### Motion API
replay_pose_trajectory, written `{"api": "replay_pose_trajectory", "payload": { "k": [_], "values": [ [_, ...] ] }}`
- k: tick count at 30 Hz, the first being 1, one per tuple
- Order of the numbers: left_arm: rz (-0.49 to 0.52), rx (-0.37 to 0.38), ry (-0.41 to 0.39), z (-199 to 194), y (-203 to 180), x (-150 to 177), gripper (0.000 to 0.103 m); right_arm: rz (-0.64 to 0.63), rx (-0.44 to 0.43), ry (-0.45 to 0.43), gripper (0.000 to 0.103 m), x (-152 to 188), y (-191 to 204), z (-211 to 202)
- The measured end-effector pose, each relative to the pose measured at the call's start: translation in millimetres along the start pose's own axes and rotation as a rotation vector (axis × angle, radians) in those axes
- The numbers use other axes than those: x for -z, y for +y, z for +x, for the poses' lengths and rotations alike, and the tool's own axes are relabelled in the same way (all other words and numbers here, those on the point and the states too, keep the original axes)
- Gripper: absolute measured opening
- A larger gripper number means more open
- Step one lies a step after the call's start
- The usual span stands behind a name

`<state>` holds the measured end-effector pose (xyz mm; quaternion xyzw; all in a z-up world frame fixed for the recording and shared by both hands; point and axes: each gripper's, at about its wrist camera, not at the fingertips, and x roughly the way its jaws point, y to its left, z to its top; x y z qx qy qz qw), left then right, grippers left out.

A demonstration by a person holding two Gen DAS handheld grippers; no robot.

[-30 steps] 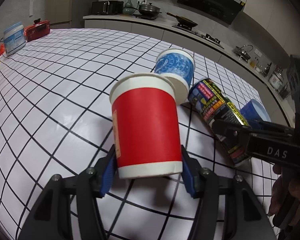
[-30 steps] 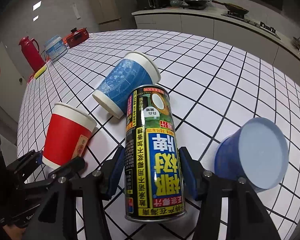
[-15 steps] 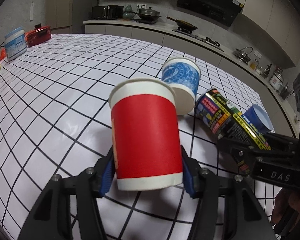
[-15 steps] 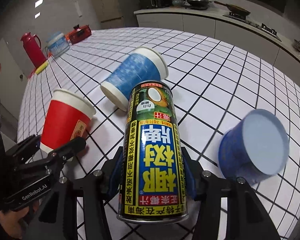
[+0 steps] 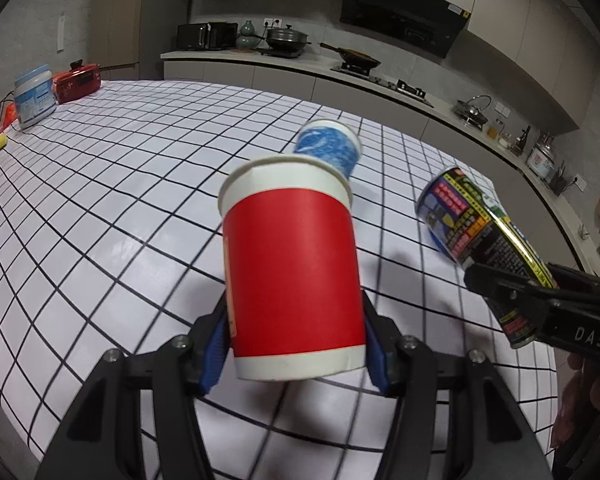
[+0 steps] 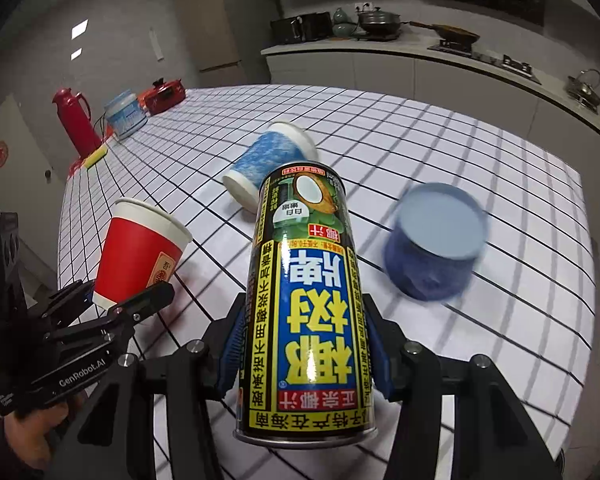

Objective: Collect trash
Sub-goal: 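Lift the red cup and spray can and carry them toward the bin, then hold the red cup and spray can over the black bin and open both tools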

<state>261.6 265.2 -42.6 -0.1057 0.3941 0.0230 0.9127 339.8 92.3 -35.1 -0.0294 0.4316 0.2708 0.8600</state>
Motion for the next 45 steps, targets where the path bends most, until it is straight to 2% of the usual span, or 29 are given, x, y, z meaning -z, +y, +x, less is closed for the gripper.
{"api": "replay_pose_trajectory", "payload": {
  "k": [10,19,28,37,45],
  "values": [
    [0.08,0.081,-0.013,-15.7,-70.8,13.1,0.058,0.079,0.07,-0.066,0.055,36.6,-61.8,-75.6],
    [0.166,0.16,-0.009,-25.9,-145.0,32.8,0.058,0.174,0.157,-0.113,0.055,85.2,-133.2,-150.3],
    [0.247,0.238,-0.003,-36.9,-221.3,53.9,0.058,0.252,0.233,-0.137,0.055,133.4,-188.2,-212.5],
    [0.297,0.278,0.016,-42.5,-274.0,76.2,0.058,0.3,0.28,-0.138,0.055,176.5,-227.6,-250.8],
    [0.329,0.307,0.065,-36.7,-315.9,113.4,0.058,0.321,0.307,-0.089,0.055,223.7,-261.5,-259.0]
  ]
}}
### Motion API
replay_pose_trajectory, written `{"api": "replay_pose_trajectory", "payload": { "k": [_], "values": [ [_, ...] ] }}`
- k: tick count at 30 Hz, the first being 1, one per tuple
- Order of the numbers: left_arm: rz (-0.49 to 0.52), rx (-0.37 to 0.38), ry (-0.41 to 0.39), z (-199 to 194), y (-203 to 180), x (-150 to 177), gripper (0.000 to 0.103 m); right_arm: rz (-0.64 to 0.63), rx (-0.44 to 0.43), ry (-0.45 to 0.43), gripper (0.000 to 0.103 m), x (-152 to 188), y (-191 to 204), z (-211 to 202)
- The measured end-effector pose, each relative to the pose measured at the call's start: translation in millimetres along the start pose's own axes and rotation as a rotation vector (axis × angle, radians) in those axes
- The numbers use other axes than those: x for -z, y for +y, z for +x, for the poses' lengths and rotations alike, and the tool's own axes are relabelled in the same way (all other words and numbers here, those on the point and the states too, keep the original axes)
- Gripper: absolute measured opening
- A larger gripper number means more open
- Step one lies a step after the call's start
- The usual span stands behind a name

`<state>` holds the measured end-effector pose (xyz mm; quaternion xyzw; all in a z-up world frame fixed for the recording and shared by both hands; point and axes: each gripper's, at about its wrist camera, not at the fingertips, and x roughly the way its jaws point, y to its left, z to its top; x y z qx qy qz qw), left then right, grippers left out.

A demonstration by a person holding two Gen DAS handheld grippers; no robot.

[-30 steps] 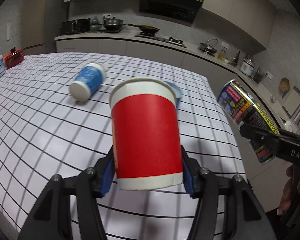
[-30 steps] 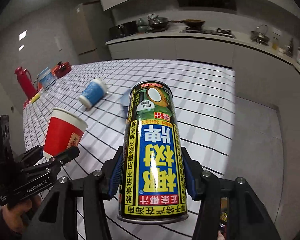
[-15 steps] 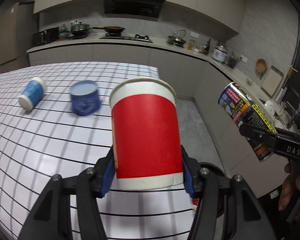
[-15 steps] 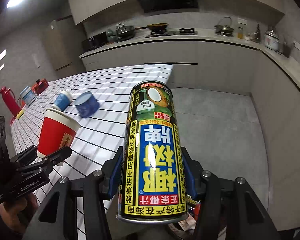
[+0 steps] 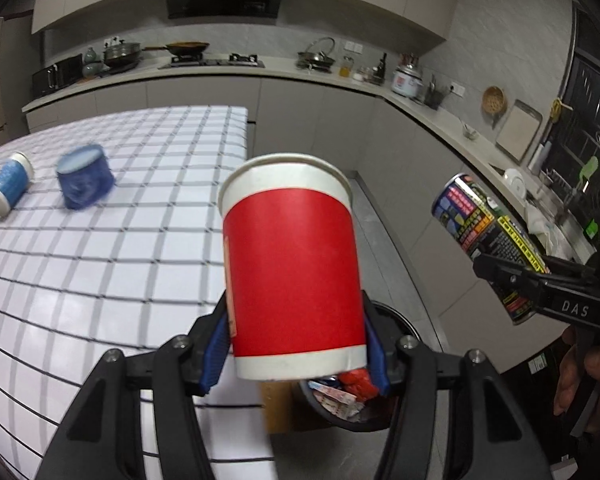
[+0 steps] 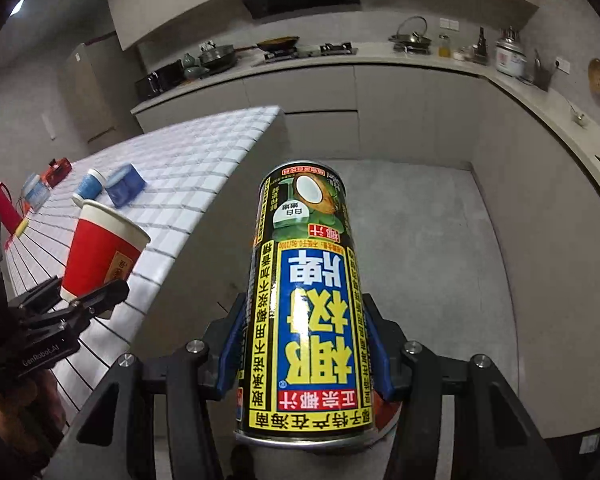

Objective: Collect trash
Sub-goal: 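Hold the red cup and spray can over the black bin and open both tools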

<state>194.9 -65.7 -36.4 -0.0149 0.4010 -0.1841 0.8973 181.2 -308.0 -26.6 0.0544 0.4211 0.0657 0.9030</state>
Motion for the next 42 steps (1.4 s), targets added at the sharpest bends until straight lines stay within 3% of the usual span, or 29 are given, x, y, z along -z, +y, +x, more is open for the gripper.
{"api": "replay_pose_trajectory", "payload": {
  "k": [6,16,22,30,31,32,33,34,36,42],
  "values": [
    [-0.012,0.019,0.061,21.7,-33.2,24.2,0.058,-0.01,0.008,0.075,0.055,38.4,-42.5,15.8],
    [-0.05,0.032,0.16,62.2,-68.2,64.0,0.058,-0.162,-0.009,0.193,0.055,90.7,-75.0,59.8],
    [-0.074,0.052,0.259,101.2,-84.1,83.7,0.058,-0.247,-0.017,0.239,0.055,107.7,-81.9,92.3],
    [-0.133,0.112,0.325,131.1,-94.3,86.0,0.059,-0.339,-0.049,0.293,0.055,120.5,-83.2,124.4],
    [-0.122,0.09,0.34,133.2,-90.9,85.8,0.061,-0.359,-0.066,0.298,0.055,119.1,-82.5,127.9],
    [-0.097,0.018,0.347,135.3,-88.8,82.0,0.073,-0.393,-0.088,0.292,0.058,118.7,-79.4,131.8],
    [-0.088,-0.034,0.322,131.4,-85.1,78.1,0.085,-0.425,-0.059,0.276,0.088,119.3,-78.9,136.2],
    [-0.102,-0.042,0.263,120.4,-80.4,70.9,0.1,-0.435,-0.033,0.293,0.103,118.8,-81.8,141.6],
    [-0.072,-0.05,0.21,102.8,-79.9,57.7,0.101,-0.426,-0.047,0.255,0.103,113.9,-89.8,136.9],
    [-0.071,-0.101,0.173,79.1,-82.9,46.9,0.102,-0.324,-0.033,0.198,0.103,102.0,-115.7,118.5]
  ]
}}
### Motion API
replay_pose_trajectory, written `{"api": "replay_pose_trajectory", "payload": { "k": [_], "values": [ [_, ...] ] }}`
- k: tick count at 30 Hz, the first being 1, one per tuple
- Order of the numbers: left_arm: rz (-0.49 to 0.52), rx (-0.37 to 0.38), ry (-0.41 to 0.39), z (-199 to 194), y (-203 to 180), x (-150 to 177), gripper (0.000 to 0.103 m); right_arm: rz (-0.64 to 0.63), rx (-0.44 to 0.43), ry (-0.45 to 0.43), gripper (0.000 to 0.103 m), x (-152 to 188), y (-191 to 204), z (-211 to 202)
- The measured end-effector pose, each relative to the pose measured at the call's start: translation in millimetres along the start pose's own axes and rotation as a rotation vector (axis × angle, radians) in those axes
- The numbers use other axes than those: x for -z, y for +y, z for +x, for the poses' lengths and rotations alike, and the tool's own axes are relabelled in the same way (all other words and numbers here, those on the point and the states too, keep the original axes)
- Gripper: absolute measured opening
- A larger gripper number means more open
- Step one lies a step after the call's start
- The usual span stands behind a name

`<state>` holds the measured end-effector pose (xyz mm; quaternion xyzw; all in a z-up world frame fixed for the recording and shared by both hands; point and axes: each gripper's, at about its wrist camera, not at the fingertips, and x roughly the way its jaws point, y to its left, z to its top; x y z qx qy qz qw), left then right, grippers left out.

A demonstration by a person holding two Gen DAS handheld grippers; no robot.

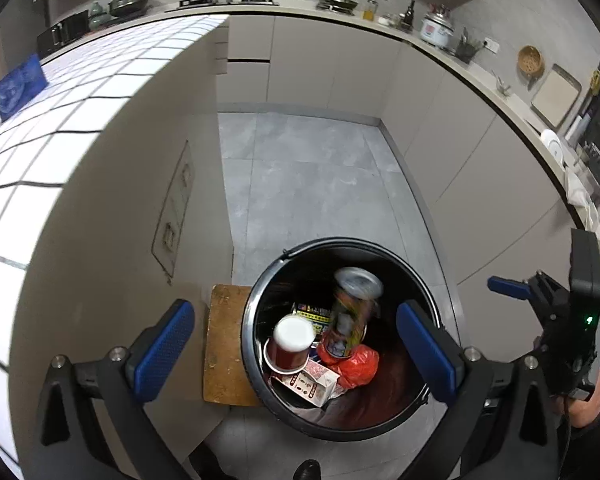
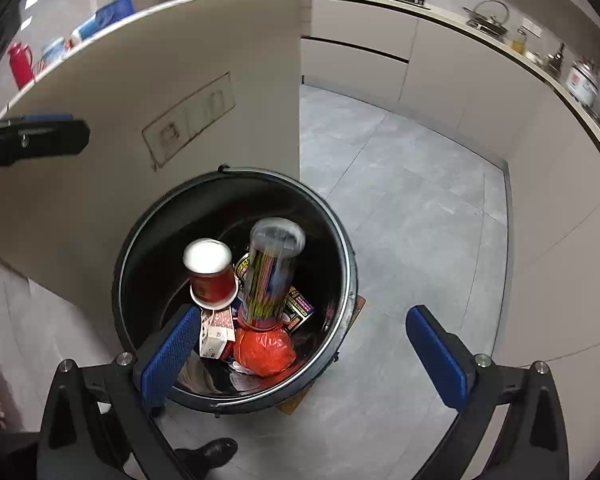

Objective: Collect trash
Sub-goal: 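Hold the red cup and spray can over the black bin and open both tools, then move both open tools back from the bin toward the table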

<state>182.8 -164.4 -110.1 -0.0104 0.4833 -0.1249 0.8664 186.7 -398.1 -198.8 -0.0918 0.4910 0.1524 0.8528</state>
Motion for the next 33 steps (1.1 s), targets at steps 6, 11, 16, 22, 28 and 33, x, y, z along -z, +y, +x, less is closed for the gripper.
{"api": "replay_pose_trajectory", "payload": {
  "k": [6,11,16,22,28,33],
  "values": [
    [0.016,-0.035,-0.021,-17.4,-5.3,5.9,0.102,0.144,-0.047,-0.032,0.103,-4.0,-15.1,-24.6],
    [0.027,-0.051,-0.059,-39.3,-7.9,-1.8,0.102,0.29,-0.107,-0.101,0.103,-15.6,-20.9,-49.6],
    [0.009,-0.08,-0.133,-64.4,3.6,-16.6,0.103,0.274,-0.056,-0.131,0.103,-40.3,-4.9,-68.4],
    [0.004,-0.146,-0.205,-91.2,30.4,-28.0,0.103,0.26,-0.06,-0.182,0.103,-76.5,17.4,-84.9],
    [-0.049,-0.188,-0.221,-108.0,84.7,-30.9,0.103,0.241,-0.052,-0.21,0.103,-116.2,49.7,-96.5],
    [-0.116,-0.214,-0.237,-122.8,144.9,-34.2,0.103,0.206,-0.061,-0.209,0.103,-159.7,91.8,-97.1]
  ]
}}
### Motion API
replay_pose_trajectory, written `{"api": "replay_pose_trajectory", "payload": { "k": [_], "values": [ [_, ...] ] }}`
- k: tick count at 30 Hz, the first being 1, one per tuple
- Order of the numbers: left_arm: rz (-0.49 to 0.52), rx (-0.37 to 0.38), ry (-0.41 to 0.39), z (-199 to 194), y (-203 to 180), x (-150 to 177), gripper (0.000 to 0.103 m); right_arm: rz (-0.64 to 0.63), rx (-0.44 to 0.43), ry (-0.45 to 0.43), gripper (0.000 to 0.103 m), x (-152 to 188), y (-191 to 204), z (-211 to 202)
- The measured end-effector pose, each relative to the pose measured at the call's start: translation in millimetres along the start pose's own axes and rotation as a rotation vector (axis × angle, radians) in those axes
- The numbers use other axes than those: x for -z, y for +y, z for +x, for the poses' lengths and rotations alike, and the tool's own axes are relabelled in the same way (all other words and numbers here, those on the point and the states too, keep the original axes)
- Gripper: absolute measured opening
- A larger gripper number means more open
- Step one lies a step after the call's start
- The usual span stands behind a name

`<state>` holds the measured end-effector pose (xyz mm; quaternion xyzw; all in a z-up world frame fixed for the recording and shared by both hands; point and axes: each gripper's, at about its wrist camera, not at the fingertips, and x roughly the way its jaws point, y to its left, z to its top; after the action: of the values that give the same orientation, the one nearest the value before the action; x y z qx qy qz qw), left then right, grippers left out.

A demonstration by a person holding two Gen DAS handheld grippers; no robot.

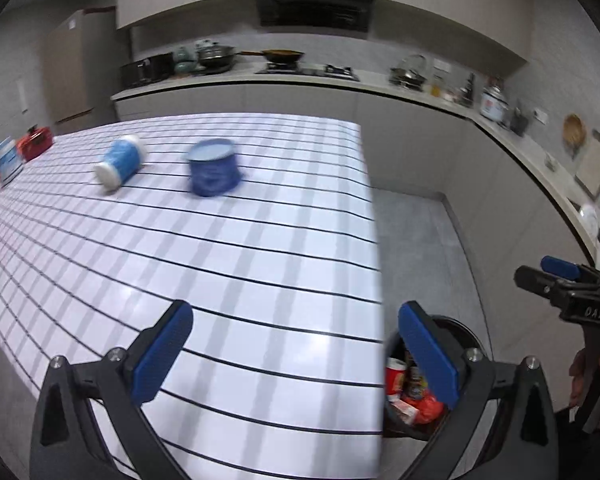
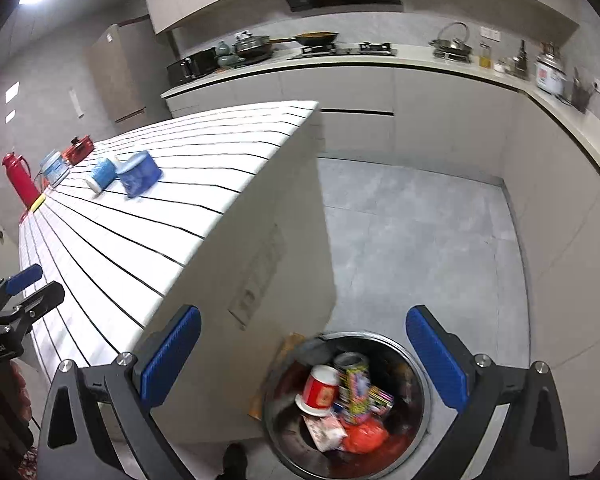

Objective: Collect trash
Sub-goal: 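Move both open tools back from the bin toward the table, then grasp the blue-patterned paper cup with the left tool while the right tool grasps the blue tub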

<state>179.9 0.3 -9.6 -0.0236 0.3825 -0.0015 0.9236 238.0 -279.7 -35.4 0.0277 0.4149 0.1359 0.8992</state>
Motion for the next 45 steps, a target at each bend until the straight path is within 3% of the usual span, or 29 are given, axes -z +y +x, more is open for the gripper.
{"api": "replay_pose_trajectory", "payload": {
  "k": [6,15,21,32,45],
  "values": [
    [-0.075,-0.033,-0.004,10.6,75.9,-13.5,0.103,-0.06,-0.021,-0.004,0.103,-33.1,73.7,26.4],
    [-0.082,-0.075,-0.011,31.5,164.6,-35.3,0.103,-0.133,-0.053,0.001,0.103,-70.8,180.9,85.3],
    [-0.113,-0.047,-0.005,60.4,215.1,-59.7,0.102,-0.154,-0.056,0.02,0.103,-95.2,230.7,122.6],
    [-0.069,0.01,0.019,110.9,246.0,-93.5,0.098,-0.134,-0.026,0.021,0.103,-129.0,269.5,174.2],
    [-0.037,0.031,0.058,175.9,256.8,-134.3,0.092,-0.102,0.023,0.04,0.103,-146.5,277.0,223.3]
  ]
}}
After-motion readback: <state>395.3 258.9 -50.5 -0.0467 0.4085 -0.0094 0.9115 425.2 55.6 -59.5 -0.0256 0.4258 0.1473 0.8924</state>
